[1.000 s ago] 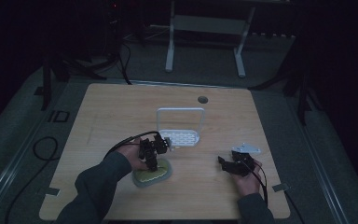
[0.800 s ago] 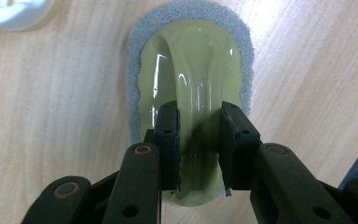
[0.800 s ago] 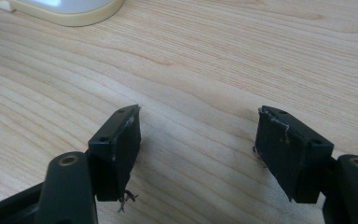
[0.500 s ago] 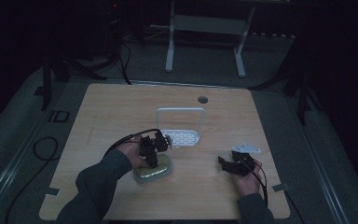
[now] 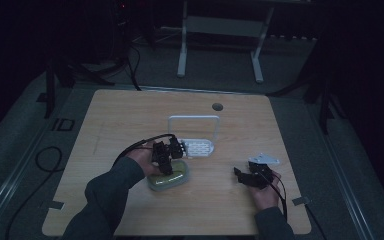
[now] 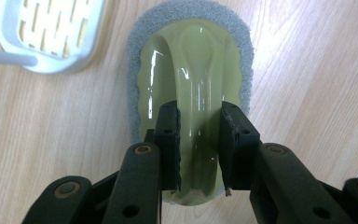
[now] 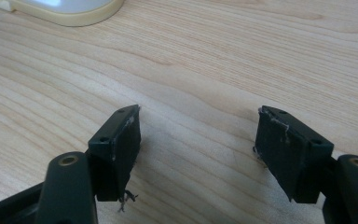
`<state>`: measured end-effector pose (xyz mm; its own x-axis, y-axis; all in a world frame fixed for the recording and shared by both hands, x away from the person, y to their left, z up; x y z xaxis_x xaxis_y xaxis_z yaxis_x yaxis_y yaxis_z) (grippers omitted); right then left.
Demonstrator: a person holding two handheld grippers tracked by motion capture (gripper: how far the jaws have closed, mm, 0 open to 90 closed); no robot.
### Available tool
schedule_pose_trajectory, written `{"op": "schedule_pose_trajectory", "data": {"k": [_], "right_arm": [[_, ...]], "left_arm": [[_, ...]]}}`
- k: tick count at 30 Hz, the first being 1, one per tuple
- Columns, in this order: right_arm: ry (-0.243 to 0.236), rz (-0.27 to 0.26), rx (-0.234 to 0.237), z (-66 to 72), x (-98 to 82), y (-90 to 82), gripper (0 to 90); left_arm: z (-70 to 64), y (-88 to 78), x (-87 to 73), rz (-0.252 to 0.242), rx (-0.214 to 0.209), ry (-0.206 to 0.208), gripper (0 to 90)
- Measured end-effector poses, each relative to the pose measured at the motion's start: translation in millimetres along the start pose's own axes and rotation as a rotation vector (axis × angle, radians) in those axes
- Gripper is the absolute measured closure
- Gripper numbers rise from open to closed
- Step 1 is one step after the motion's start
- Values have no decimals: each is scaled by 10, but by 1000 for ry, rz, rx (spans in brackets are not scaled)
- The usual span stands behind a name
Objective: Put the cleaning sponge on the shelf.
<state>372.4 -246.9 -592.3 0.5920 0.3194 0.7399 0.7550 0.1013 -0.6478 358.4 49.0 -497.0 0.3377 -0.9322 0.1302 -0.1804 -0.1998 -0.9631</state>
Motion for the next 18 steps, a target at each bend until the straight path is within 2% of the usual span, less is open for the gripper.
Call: {"op": "schedule_pose_trajectory", "data": {"k": [7,8,12,18], "right_arm": [[0,-1,0,0,0,1,305],[0,-1,0,0,1,0,305],[0,0,0,0,0,0,305],[-1,1,1,-1,0,-1,305]], "left_arm": [[2,-62,41,-16,36,38,716],[-3,-78,53,-19,41,58,716],[-11,-104,78,-31,54,80,716],[17,-126,95,-51,65,87,716]]}}
Point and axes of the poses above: each handheld gripper's, and its own axes: y roughly forward along the jaws, x roughly out of its top, z roughly to its left, the point moved 5 cm from there along y, roughly forward along the jaws, and after that the axes turned 15 degrees about -x, right-handed, at the moved point
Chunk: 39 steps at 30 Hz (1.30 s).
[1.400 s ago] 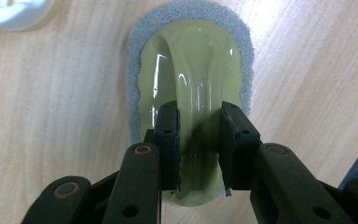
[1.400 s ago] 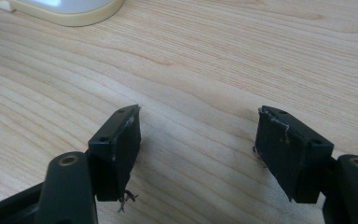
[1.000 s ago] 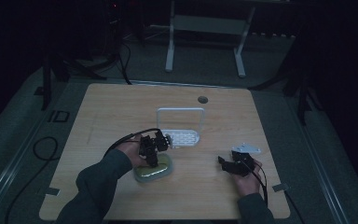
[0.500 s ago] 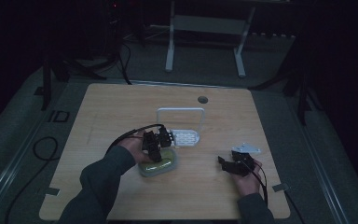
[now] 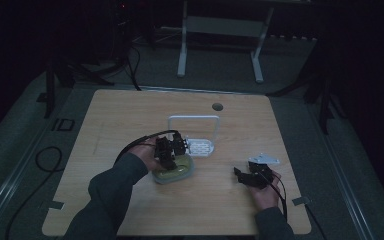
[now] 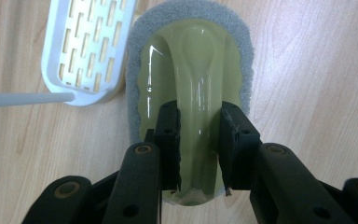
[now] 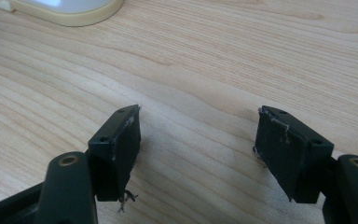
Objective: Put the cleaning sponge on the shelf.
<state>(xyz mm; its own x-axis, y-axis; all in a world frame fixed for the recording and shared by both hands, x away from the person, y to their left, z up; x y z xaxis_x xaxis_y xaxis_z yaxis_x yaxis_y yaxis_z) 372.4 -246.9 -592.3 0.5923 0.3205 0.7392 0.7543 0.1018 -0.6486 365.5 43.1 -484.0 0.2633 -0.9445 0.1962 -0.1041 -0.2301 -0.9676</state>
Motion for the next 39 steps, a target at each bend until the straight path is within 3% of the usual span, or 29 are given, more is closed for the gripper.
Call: {"op": "schedule_pose_trajectory", "data": {"k": [10,19,39], "right_arm": [[1,0,0,1,0,0,305],[1,0,0,1,0,0,305],[0,-1,1,2,2,2,304]], "left_arm": [[38,-24,71,-14,35,13,716],[60,-27,113,-16,60,57,716],[82,-81,203,-24,90,106,716]]}}
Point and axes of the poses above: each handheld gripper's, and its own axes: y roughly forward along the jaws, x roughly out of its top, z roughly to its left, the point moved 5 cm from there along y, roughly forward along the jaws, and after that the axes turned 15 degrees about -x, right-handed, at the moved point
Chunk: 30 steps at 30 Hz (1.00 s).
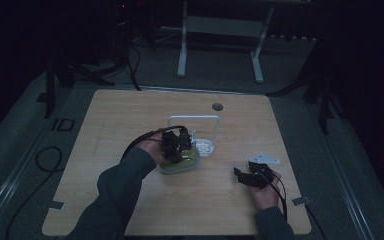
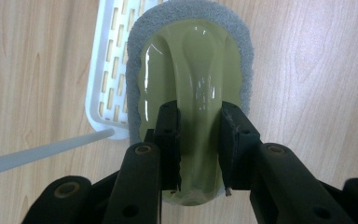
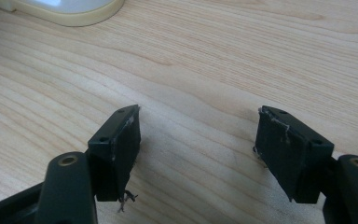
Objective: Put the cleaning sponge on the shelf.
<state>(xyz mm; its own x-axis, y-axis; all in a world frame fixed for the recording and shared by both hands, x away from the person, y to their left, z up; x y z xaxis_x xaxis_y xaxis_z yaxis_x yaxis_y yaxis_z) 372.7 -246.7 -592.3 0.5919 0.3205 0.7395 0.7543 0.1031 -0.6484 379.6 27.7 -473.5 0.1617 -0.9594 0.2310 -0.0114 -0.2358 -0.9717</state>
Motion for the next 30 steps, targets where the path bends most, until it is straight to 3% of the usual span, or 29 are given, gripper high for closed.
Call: {"op": "schedule_pose_trajectory", "data": {"k": [10,30], "right_arm": [[0,-1,1,1,2,2,303],[0,-1,1,1,2,3,303]], "left_arm": [[49,-106,85,-8,28,45,716],[164,-104,234,-19,82,120,715]]}}
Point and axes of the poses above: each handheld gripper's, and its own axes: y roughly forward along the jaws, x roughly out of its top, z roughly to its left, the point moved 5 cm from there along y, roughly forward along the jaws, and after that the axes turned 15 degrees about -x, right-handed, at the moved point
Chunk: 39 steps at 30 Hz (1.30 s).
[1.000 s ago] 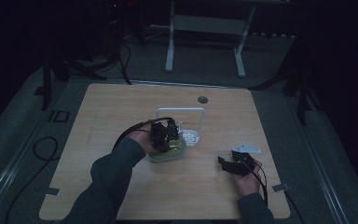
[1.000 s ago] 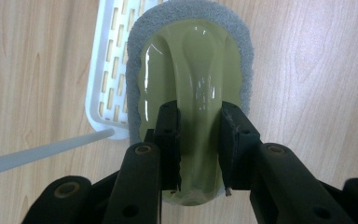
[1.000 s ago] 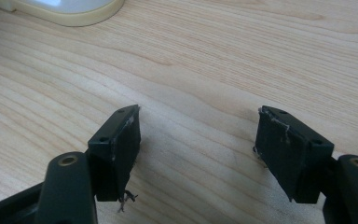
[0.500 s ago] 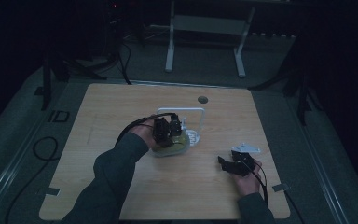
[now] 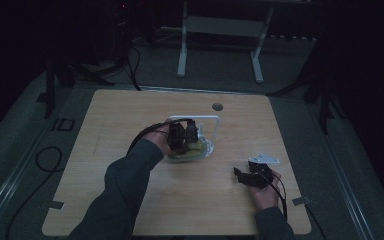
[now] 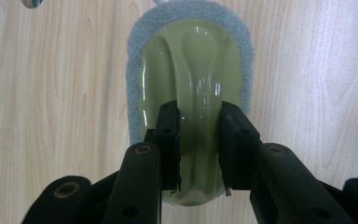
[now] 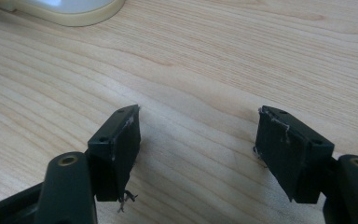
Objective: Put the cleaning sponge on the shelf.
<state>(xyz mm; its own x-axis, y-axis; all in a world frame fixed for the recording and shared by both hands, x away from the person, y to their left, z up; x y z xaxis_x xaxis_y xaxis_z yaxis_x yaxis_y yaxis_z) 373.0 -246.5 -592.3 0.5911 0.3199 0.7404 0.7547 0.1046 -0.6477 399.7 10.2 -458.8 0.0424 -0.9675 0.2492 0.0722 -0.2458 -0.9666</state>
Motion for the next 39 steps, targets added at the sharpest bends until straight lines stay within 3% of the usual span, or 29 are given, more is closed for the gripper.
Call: {"op": "schedule_pose_trajectory", "data": {"k": [14,39], "right_arm": [[0,0,0,0,0,0,303],[0,0,1,0,0,0,303]], "left_arm": [[54,91,63,0,14,27,715],[161,296,139,51,48,50,715]]}}
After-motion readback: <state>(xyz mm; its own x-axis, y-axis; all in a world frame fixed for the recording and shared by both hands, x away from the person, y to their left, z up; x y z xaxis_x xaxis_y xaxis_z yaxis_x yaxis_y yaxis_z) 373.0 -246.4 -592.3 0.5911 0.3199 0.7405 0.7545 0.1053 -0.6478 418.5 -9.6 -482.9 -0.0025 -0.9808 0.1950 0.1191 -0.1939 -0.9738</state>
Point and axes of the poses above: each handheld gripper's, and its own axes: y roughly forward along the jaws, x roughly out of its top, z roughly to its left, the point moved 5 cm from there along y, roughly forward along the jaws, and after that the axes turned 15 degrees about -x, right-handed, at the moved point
